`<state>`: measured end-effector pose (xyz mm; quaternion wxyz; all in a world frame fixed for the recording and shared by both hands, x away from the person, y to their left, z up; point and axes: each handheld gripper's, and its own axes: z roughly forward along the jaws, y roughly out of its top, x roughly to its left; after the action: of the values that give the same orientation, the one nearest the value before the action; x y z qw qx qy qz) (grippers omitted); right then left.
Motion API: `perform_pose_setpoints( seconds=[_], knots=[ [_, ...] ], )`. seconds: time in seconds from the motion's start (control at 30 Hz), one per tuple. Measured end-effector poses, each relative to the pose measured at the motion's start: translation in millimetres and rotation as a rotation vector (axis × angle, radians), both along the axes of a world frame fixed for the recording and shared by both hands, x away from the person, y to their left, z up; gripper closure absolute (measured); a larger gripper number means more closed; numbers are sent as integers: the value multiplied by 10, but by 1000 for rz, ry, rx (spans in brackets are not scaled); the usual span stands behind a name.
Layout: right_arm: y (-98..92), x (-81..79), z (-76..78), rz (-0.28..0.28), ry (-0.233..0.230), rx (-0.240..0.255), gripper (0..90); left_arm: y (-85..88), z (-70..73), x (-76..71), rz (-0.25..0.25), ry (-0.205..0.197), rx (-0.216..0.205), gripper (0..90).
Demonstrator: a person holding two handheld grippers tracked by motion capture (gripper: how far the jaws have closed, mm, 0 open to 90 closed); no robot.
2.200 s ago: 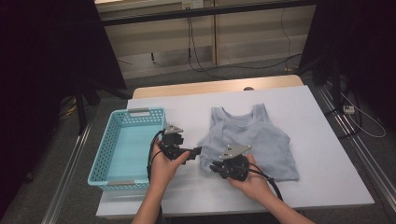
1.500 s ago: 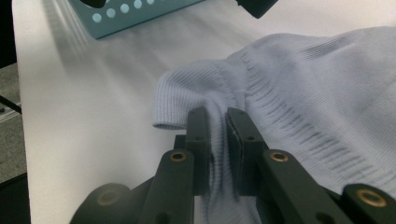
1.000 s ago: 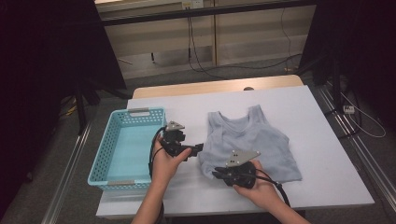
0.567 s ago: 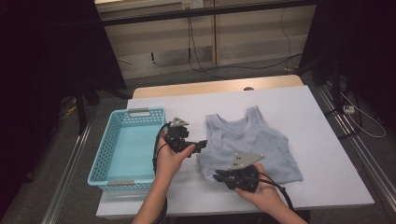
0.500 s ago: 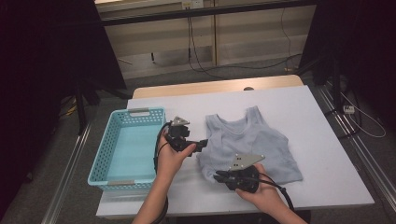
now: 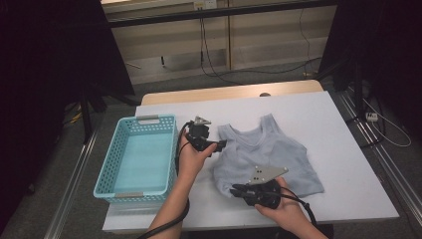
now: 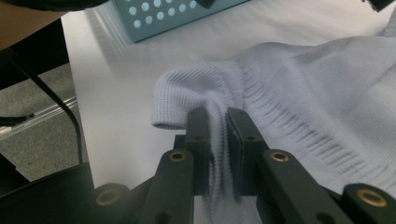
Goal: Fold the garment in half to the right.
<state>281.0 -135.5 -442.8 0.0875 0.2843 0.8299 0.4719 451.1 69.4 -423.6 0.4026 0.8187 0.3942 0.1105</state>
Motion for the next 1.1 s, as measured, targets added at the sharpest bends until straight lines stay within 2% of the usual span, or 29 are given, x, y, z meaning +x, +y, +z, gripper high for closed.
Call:
perform_pose_setpoints(
  seconds=[0.1, 0.17, 0.2, 0.37, 0.6, 0.67, 0.7, 0.77, 0.87, 0.97, 1.0, 1.07, 1.1],
  knots=[
    [0, -7, 1, 10, -2, -4, 804, -15, -66, 86, 23, 8, 3, 240],
    [-4, -12, 6, 15, 0, -1, 804, -38, -107, 128, 45, -5, 8, 272],
    [-8, -14, 9, 17, -1, -1, 804, -36, -121, 157, 28, 9, 8, 273],
    [-12, -20, 13, 18, 1, 3, 804, -91, -193, 256, 44, -1, 5, 345],
    [-9, -16, 6, 22, 2, 1, 804, -182, -276, 372, 50, 6, 6, 433],
    [-9, -16, 7, 22, 1, 1, 803, -215, -296, 393, 50, 5, 4, 478],
    [-9, -15, 6, 22, 2, 1, 803, -225, -304, 405, 49, 16, 13, 494],
    [-8, -15, 3, 23, 2, 0, 803, -235, -317, 427, 47, 47, 2, 562],
    [-9, -15, 2, 23, 2, 0, 803, -265, -341, 448, 50, 64, 7, 630],
    [-11, -15, 0, 24, 2, 0, 803, -273, -346, 466, 43, 66, 6, 729],
    [-10, -15, -1, 24, 2, -1, 803, -267, -339, 475, 40, 81, 6, 780],
    [-9, -17, -1, 24, 1, -1, 803, -267, -336, 484, 47, 84, 11, 875],
    [-9, -19, 0, 23, 0, -2, 803, -260, -330, 492, 44, 90, 5, 880]
  ],
)
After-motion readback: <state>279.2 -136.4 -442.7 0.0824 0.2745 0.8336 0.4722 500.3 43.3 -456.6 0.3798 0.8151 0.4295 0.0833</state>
